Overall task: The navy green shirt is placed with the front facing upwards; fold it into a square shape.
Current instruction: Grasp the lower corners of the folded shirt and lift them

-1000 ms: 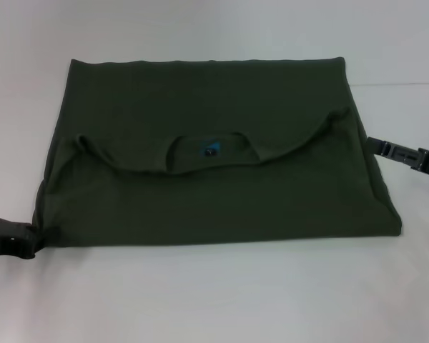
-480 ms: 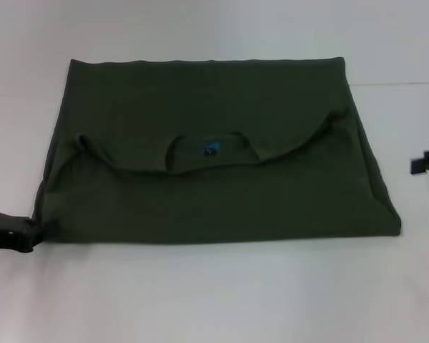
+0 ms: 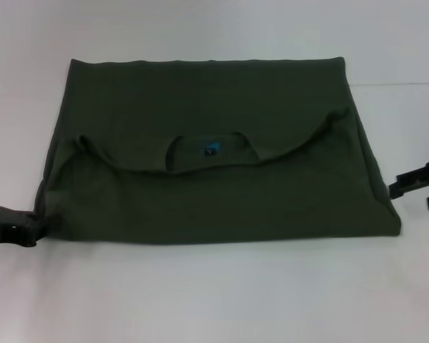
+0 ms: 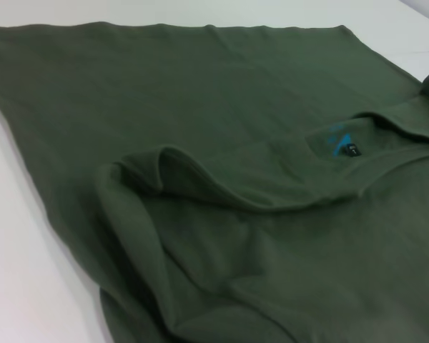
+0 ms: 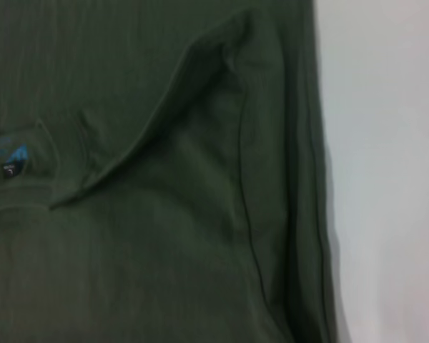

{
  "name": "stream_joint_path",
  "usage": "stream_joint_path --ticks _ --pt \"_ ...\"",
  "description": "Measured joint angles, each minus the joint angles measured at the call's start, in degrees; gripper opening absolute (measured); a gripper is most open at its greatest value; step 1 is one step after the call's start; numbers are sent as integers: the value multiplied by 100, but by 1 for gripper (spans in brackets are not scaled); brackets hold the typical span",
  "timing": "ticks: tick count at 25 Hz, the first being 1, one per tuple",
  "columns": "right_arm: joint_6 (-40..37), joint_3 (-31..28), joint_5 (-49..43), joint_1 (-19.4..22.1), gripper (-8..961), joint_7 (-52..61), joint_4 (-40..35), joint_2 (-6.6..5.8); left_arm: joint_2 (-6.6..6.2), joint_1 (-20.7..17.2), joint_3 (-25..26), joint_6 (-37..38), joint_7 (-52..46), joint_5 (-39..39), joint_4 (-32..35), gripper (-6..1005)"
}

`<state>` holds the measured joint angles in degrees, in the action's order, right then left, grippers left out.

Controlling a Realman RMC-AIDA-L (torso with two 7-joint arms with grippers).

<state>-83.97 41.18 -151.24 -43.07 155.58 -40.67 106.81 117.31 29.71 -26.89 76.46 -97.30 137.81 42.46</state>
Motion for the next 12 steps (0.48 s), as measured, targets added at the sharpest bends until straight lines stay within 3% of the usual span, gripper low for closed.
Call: stream_joint_path --ticks 12 --pt "344 188 15 -56 941 -156 273 250 2 17 -7 64 1 4 -26 51"
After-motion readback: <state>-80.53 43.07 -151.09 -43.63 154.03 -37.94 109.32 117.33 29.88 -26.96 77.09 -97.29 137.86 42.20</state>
